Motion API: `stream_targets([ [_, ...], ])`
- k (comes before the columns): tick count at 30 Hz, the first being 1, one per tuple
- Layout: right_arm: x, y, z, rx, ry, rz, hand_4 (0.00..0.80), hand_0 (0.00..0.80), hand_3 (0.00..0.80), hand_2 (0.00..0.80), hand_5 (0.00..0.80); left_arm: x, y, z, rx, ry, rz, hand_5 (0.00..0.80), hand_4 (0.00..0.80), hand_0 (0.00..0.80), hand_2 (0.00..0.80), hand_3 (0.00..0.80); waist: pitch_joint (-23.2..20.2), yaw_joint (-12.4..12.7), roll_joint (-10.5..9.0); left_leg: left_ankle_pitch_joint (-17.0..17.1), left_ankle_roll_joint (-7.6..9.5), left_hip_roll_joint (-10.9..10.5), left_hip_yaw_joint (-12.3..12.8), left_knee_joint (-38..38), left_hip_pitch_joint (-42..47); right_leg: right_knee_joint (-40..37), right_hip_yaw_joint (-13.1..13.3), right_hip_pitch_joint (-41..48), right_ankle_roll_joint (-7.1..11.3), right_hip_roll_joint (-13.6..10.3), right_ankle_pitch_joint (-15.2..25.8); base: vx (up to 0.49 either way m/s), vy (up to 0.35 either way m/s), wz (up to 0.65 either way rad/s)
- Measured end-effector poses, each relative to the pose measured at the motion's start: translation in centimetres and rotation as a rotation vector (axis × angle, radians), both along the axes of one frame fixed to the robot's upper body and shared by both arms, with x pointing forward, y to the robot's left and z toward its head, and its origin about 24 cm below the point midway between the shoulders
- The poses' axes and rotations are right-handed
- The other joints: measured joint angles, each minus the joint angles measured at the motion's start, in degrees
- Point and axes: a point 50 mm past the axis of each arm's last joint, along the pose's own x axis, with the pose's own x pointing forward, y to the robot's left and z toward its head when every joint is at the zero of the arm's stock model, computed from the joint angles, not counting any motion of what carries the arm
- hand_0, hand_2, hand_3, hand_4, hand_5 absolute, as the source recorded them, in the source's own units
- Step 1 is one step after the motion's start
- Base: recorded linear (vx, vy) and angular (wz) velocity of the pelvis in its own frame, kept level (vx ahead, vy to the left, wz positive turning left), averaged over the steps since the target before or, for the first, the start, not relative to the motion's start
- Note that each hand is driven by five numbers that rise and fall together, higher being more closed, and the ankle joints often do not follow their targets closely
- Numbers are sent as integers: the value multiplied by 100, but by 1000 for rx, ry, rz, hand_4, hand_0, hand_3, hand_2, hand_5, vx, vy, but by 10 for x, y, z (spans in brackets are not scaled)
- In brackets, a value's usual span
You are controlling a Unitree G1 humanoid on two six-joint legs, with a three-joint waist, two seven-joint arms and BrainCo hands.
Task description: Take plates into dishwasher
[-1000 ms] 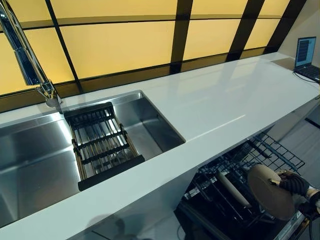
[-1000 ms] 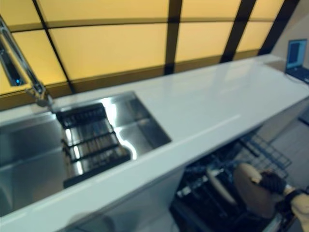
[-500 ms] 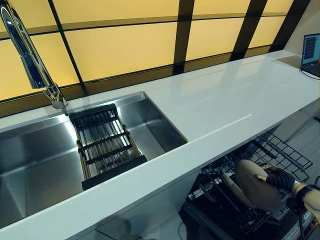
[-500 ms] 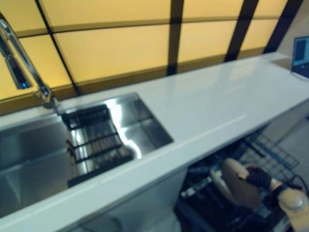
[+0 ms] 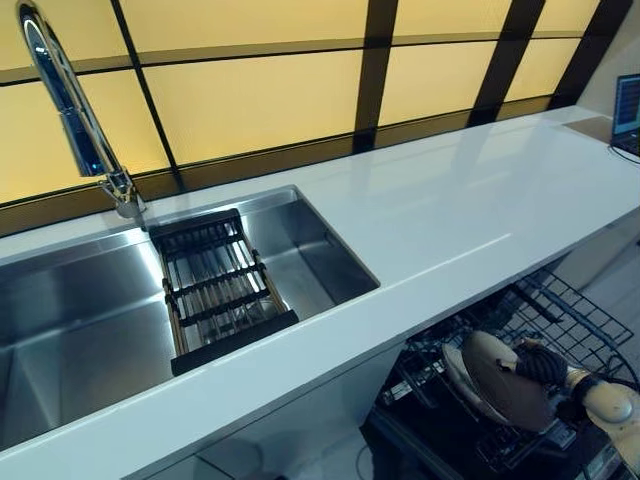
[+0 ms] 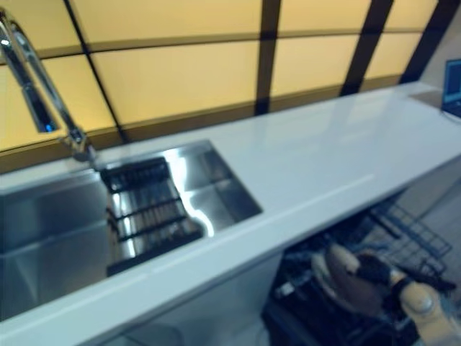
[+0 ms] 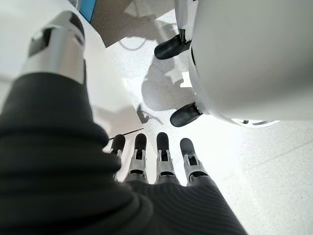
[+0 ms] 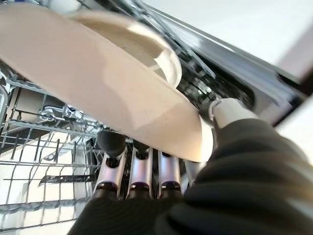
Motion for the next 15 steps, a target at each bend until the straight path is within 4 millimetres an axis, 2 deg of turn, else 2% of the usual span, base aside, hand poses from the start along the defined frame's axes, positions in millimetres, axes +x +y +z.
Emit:
stream_targets([
  [8,4,-1,-20,-91,16,-15,800,800,800,800,800,0,1,0,3,5,-18,0,0,0,0,0,-12,233,23,24,13,-13,-116,1,-23,-4,-101,16,-4,-12,-4,-9,-11,7],
  [15,4,-2,-36,-180,21,-23,800,800,800,800,800,-2,1,0,2,11,-17,0,0,0,0,0,-45,251,114,32,13,-16,-166,2,-45,-5,-158,22,-23,-16,-17,-7,-4,3],
])
